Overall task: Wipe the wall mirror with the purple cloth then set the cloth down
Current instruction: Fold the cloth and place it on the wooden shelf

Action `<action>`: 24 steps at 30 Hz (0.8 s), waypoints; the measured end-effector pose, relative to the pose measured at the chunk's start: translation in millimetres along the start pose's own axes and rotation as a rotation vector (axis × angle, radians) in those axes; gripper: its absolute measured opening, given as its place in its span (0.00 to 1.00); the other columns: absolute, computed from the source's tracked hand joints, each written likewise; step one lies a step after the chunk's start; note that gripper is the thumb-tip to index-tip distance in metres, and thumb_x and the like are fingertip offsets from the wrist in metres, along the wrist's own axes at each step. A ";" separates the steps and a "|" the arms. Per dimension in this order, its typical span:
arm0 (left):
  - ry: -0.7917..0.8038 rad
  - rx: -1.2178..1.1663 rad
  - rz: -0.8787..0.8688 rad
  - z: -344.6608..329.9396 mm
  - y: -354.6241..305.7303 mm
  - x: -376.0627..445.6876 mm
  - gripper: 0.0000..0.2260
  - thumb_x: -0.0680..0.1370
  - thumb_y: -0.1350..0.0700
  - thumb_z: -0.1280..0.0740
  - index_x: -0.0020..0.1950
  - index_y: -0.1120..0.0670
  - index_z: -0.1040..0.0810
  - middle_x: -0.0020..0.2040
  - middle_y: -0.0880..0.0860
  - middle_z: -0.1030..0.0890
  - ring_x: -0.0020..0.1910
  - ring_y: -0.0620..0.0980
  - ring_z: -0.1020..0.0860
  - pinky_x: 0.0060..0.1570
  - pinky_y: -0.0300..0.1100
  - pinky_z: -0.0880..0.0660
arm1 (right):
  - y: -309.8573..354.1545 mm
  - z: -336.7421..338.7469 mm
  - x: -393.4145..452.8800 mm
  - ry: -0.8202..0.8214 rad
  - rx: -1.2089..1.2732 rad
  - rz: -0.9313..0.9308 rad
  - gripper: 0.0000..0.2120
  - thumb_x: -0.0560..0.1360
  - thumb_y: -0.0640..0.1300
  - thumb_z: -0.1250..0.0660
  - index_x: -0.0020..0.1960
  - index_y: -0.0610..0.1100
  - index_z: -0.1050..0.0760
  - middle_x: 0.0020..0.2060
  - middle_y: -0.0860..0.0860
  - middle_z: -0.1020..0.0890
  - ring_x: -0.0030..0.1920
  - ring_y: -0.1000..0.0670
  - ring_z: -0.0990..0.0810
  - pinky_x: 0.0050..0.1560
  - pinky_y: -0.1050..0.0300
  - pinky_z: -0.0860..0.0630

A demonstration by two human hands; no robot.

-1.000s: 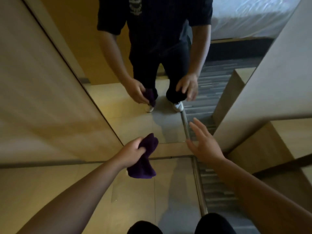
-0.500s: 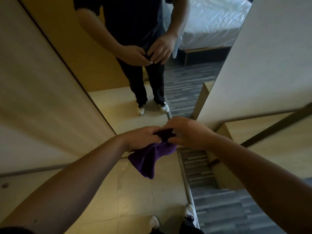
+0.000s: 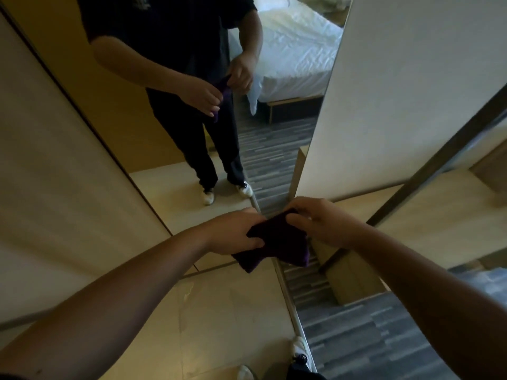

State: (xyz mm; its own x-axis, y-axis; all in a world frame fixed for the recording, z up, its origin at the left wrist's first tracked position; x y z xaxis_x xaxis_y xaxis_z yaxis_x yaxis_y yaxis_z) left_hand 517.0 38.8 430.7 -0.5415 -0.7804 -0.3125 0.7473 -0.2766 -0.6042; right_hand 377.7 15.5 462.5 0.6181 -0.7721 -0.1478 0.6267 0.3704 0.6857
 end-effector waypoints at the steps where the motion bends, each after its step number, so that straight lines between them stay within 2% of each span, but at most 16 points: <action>1: -0.018 -0.018 -0.017 0.8 -2.3 1.4 0.09 0.79 0.53 0.33 0.57 0.44 0.28 0.48 0.42 0.27 0.45 0.38 0.27 0.41 0.33 0.34 | -3.3 4.9 -5.2 -0.011 -0.003 -0.019 0.08 0.82 0.46 0.38 0.60 0.46 0.25 0.47 0.50 0.19 0.48 0.52 0.18 0.50 0.57 0.19; 3: -0.030 -0.071 -0.014 1.8 -7.6 5.2 0.11 0.79 0.51 0.32 0.61 0.44 0.28 0.48 0.38 0.25 0.46 0.35 0.25 0.43 0.31 0.31 | -10.8 13.8 -15.9 -0.014 -0.016 -0.063 0.11 0.82 0.47 0.38 0.64 0.48 0.28 0.48 0.51 0.18 0.48 0.54 0.17 0.49 0.57 0.18; 5: -0.021 -0.064 -0.021 3.2 -19.2 11.8 0.13 0.79 0.48 0.32 0.63 0.45 0.27 0.51 0.39 0.24 0.49 0.36 0.24 0.47 0.31 0.28 | -15.4 21.0 -27.9 0.019 0.008 -0.115 0.16 0.81 0.50 0.37 0.68 0.50 0.32 0.49 0.54 0.19 0.48 0.56 0.17 0.46 0.62 0.18; 8: 0.022 -0.037 -0.057 2.9 -43.7 22.5 0.11 0.79 0.46 0.32 0.60 0.45 0.25 0.49 0.39 0.24 0.48 0.39 0.23 0.45 0.33 0.27 | -16.9 23.3 -40.9 0.140 -0.121 -0.174 0.25 0.75 0.55 0.28 0.68 0.54 0.34 0.48 0.60 0.24 0.47 0.57 0.20 0.41 0.67 0.24; 11: 0.087 0.030 -0.100 -3.8 -76.0 33.0 0.12 0.78 0.46 0.31 0.59 0.46 0.25 0.48 0.39 0.24 0.45 0.36 0.25 0.43 0.32 0.27 | -21.9 29.7 -60.0 0.230 -0.306 -0.217 0.16 0.73 0.53 0.26 0.55 0.53 0.29 0.44 0.58 0.24 0.43 0.57 0.25 0.38 0.68 0.34; 13: 0.130 0.076 -0.124 -10.6 -94.8 39.0 0.15 0.76 0.45 0.28 0.60 0.46 0.25 0.50 0.42 0.23 0.47 0.39 0.24 0.47 0.38 0.24 | -28.5 41.4 -77.7 0.228 -0.298 -0.258 0.11 0.73 0.52 0.26 0.48 0.54 0.28 0.43 0.55 0.23 0.41 0.57 0.25 0.37 0.67 0.35; 15: 0.177 0.123 -0.145 -19.9 -109.8 44.7 0.17 0.74 0.45 0.27 0.59 0.47 0.24 0.51 0.44 0.22 0.48 0.42 0.23 0.49 0.43 0.22 | -35.4 55.3 -97.4 0.193 -0.258 -0.291 0.11 0.73 0.51 0.25 0.44 0.55 0.28 0.41 0.56 0.24 0.40 0.57 0.26 0.37 0.66 0.34; 18: 0.205 0.220 -0.201 -30.7 -131.8 56.6 0.16 0.75 0.45 0.28 0.59 0.48 0.25 0.51 0.44 0.23 0.48 0.43 0.23 0.49 0.46 0.22 | -56.4 68.9 -123.8 0.142 -0.229 -0.348 0.11 0.72 0.50 0.24 0.46 0.52 0.26 0.43 0.52 0.21 0.44 0.53 0.23 0.42 0.59 0.27; 21: 0.215 0.247 -0.233 -37.6 -152.9 73.9 0.12 0.77 0.47 0.30 0.58 0.48 0.25 0.49 0.43 0.23 0.47 0.41 0.24 0.47 0.44 0.23 | -83.2 79.4 -144.7 0.129 -0.188 -0.391 0.11 0.71 0.50 0.24 0.50 0.50 0.24 0.47 0.51 0.19 0.47 0.50 0.21 0.52 0.50 0.22; 24: 0.218 0.294 -0.283 -46.6 -178.2 95.9 0.07 0.78 0.49 0.31 0.53 0.44 0.27 0.44 0.39 0.26 0.44 0.38 0.27 0.39 0.34 0.32 | -100.8 88.5 -162.0 0.139 -0.111 -0.390 0.11 0.72 0.48 0.25 0.52 0.51 0.23 0.48 0.52 0.19 0.47 0.53 0.20 0.52 0.55 0.21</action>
State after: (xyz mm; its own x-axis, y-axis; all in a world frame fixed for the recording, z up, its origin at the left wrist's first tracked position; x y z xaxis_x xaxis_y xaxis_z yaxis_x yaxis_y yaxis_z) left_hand 314.0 39.4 474.2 -0.7848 -0.5239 -0.3310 0.6188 -0.6337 -0.4641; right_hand 172.4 57.5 480.4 0.3784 -0.7911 -0.4806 0.8686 0.1242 0.4797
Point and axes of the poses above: each hand's wrist, its own x-axis towards the middle knuckle, its own z-axis out of the back of the hand, y = z × x, the point moved 8 cm from there along x, towards the middle knuckle
